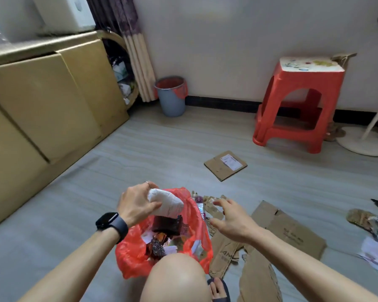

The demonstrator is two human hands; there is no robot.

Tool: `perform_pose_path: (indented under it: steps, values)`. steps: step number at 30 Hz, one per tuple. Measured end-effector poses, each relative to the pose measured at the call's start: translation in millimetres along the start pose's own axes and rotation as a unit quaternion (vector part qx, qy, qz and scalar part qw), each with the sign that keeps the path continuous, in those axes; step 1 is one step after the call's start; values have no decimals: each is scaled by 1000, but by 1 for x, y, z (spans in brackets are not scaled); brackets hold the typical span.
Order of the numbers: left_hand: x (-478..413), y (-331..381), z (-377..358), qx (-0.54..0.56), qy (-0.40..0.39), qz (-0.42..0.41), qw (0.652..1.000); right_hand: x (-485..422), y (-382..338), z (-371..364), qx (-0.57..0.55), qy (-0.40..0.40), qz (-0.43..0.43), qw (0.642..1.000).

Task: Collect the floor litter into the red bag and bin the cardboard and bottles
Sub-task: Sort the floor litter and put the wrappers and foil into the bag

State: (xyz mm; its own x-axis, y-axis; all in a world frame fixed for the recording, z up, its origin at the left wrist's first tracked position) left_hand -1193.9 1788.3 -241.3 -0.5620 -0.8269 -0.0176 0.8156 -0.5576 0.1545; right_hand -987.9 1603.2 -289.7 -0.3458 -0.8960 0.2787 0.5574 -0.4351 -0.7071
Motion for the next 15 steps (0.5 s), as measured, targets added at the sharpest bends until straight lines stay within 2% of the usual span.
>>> perform_pose_path:
  steps: [3,5,8,12,15]
  values:
    - [18,-8,-67,-66,-111,-31,991,-20,-4,-44,-13,-15,0,1000]
    - [33,-14,-114,-82,-179,-16,980,-27,-3,-68,-17,-22,-4,1000]
    - [38,-15,-159,-57,-190,19,980,-39,2,-97,-15,-34,-8,999]
    - [9,3,-187,-51,-189,-15,981,-49,19,-123,3,-21,-21,1000]
    - [-10,-10,-200,-105,-221,-10,970,-49,25,-132,-34,9,-29,999]
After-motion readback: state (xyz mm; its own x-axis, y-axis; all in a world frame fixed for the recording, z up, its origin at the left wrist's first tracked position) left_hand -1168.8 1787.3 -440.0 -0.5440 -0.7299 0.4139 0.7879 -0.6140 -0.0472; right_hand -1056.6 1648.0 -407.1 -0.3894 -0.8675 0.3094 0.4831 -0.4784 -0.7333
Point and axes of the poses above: each hand's wrist, its own x-axis away from the middle knuckle, its own z-axis out of the back of the hand, y = z × x, the point moved 7 cm from there along -x, towards the middle knuckle, and after that the axes turned 10 degrees about -x, right-handed, at the moved point
